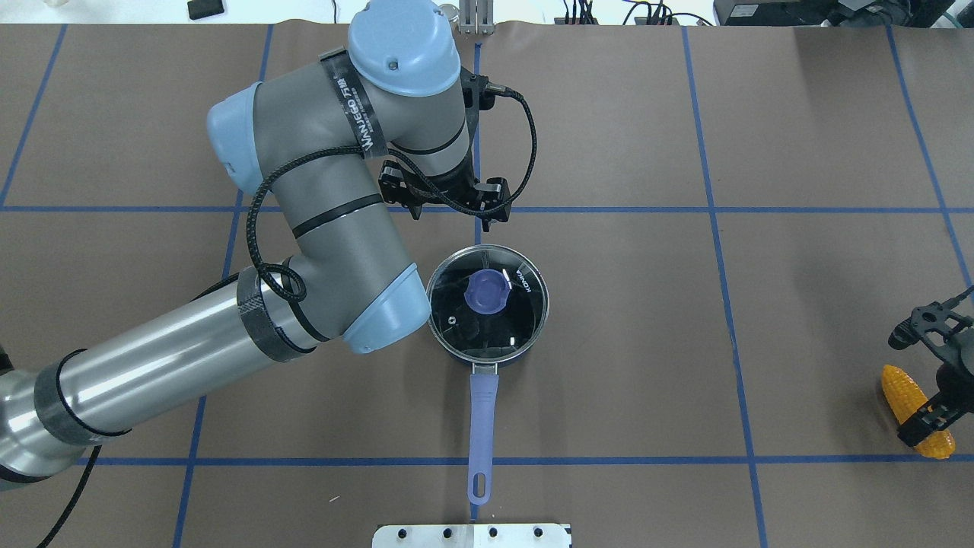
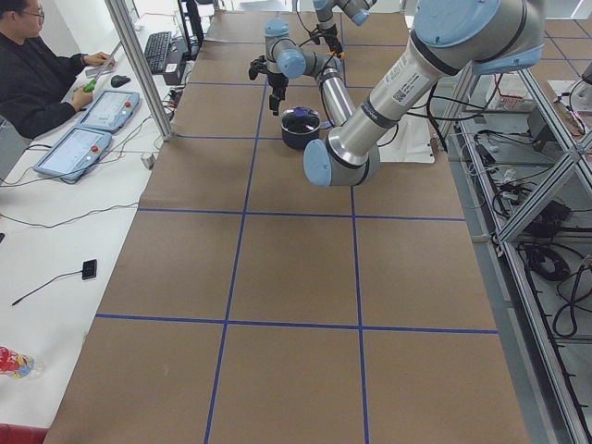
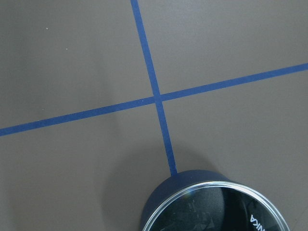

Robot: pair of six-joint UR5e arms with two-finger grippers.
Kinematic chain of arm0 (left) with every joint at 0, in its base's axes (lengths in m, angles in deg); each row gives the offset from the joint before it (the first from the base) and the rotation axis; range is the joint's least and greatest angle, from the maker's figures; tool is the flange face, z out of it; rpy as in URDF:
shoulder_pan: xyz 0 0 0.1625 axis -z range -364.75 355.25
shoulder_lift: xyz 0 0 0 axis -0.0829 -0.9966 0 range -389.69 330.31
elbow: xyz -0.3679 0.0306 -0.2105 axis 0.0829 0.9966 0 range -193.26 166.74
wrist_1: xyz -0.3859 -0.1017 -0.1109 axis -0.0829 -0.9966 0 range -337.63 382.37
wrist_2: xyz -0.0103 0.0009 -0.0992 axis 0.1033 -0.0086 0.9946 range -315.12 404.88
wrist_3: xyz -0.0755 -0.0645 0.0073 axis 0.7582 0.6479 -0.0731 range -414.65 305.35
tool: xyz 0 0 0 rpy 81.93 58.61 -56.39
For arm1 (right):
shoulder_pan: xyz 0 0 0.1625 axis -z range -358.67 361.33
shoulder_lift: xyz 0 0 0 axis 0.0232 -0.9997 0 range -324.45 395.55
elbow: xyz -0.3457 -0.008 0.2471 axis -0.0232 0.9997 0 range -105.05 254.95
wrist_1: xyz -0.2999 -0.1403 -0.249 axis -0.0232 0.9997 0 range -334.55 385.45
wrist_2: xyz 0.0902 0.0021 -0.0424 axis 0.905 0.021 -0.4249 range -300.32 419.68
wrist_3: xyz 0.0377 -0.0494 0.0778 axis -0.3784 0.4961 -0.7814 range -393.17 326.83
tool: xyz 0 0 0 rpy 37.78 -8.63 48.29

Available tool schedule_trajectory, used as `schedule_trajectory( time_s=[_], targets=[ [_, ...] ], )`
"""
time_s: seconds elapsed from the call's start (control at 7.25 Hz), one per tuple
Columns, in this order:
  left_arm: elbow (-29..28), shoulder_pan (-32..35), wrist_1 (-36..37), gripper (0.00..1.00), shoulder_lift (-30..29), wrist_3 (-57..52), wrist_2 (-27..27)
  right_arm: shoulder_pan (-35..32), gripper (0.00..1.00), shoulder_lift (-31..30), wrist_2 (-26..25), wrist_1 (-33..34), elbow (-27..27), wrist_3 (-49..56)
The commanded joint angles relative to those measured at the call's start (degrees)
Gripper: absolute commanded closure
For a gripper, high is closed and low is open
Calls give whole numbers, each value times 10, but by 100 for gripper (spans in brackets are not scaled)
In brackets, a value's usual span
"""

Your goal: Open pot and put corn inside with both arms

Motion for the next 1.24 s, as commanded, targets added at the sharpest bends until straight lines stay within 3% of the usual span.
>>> schedule_trajectory(
  time_s=[0.0, 0.14, 0.69, 1.1],
  targets=[
    [2, 1, 3, 2, 1, 0, 0, 10, 34, -1, -15, 0, 3, 0],
    [2, 1, 4, 2, 1, 0, 0, 13, 34, -1, -19, 0, 3, 1],
    [7, 1, 4, 2, 5, 0, 0, 32, 63, 1, -33, 0, -9, 3],
    [7, 1, 4, 2, 7, 0, -1, 26, 64, 5, -30, 1, -15, 8]
  ],
)
